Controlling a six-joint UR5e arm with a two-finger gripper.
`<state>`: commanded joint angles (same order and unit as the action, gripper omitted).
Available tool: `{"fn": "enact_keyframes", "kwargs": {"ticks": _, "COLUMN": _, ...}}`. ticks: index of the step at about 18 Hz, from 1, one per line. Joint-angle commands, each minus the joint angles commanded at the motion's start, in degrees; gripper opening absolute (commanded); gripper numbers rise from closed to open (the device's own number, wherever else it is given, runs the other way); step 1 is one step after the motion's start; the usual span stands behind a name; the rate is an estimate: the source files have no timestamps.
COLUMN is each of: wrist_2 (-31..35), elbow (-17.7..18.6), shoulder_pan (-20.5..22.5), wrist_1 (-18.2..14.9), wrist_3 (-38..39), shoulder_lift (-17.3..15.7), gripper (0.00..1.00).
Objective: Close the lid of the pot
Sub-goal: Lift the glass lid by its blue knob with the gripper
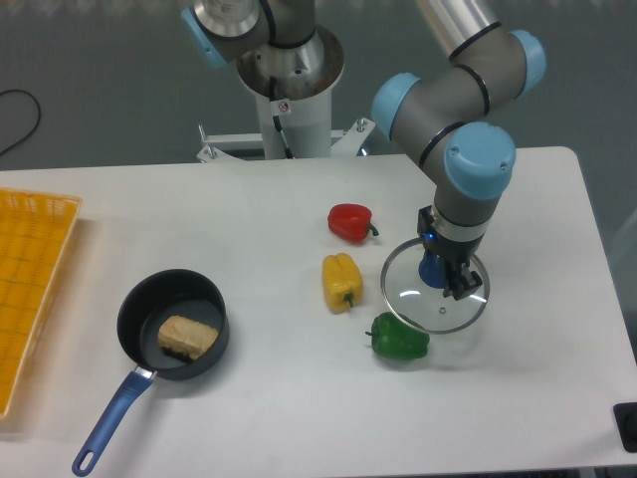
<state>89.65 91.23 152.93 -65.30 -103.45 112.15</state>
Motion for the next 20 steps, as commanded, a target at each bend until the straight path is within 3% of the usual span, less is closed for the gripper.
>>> {"fn": "enact_keyframes", "kwargs": {"ticks": 10, "wrist_2": -0.09, "elbow": 0.26, "shoulder_pan": -1.23, "wrist_1": -0.96, "wrist_3": 2.46, "shoulder_lift": -0.97, "gripper": 0.57}}
{"fn": "enact_keyframes", "kwargs": {"ticks": 20, "wrist_2": -0.09, "elbow": 0.35, "shoulder_pan": -9.22, "wrist_1": -3.43, "wrist_3": 13.52, "shoulder_lift": -3.51, "gripper": 0.57}}
